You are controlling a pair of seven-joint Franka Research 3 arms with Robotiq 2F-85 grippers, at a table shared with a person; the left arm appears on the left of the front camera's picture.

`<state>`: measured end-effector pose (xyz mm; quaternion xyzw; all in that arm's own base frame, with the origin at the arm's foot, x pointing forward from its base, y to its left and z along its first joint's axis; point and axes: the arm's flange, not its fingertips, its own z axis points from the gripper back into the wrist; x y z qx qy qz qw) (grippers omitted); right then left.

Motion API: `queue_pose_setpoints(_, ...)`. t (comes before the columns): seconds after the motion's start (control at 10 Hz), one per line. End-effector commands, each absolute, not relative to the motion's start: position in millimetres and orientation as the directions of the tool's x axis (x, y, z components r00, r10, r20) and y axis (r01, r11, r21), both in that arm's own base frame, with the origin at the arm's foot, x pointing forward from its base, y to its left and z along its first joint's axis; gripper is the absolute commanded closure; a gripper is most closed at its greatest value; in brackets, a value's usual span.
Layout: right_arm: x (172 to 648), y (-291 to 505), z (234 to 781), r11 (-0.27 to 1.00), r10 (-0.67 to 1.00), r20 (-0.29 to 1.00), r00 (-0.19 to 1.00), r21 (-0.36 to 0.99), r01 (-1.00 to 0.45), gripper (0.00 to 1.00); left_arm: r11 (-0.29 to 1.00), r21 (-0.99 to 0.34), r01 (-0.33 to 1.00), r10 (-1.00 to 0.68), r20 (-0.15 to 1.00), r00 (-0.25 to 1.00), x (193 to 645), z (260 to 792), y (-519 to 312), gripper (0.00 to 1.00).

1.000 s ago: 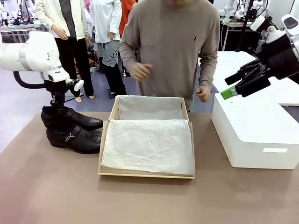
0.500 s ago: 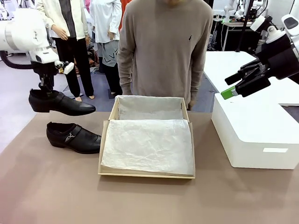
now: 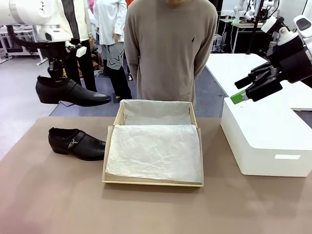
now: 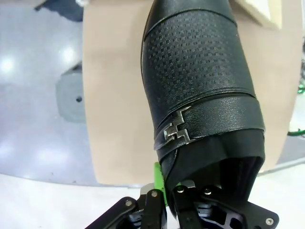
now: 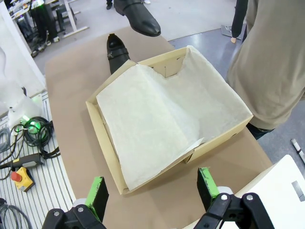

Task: Pack the shoes into the box.
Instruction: Place one shoe of the Shoes into the Shoes Box.

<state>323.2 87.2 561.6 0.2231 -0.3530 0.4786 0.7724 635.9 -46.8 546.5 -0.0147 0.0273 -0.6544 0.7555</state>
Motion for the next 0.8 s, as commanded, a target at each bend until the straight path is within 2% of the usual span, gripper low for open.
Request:
queue_pose_setpoints(0.0, 326.5, 87.4, 562.3, 0.417, 0.575, 0.774, 0.265, 0.001, -0.909, 0.00, 0.156, -0.036, 0.987, -0.988, 0.015, 0.156, 629.3, 558.6, -70.5, 1.00)
queue_pose_setpoints(0.3, 326.5, 87.4, 562.3, 0.417, 0.575, 0.774, 0.265, 0.001, -0.909, 0.00, 0.115, -0.020, 0.993, -0.993, 0.028, 0.116, 622.7, 563.8, -111.6, 1.00)
queue_pose_setpoints(0.7, 326.5, 87.4, 562.3, 0.417, 0.575, 0.774, 0.265, 0.001, -0.909, 0.00, 0.096, -0.028, 0.995, -0.995, 0.014, 0.097, 623.5, 561.4, -120.7, 1.00)
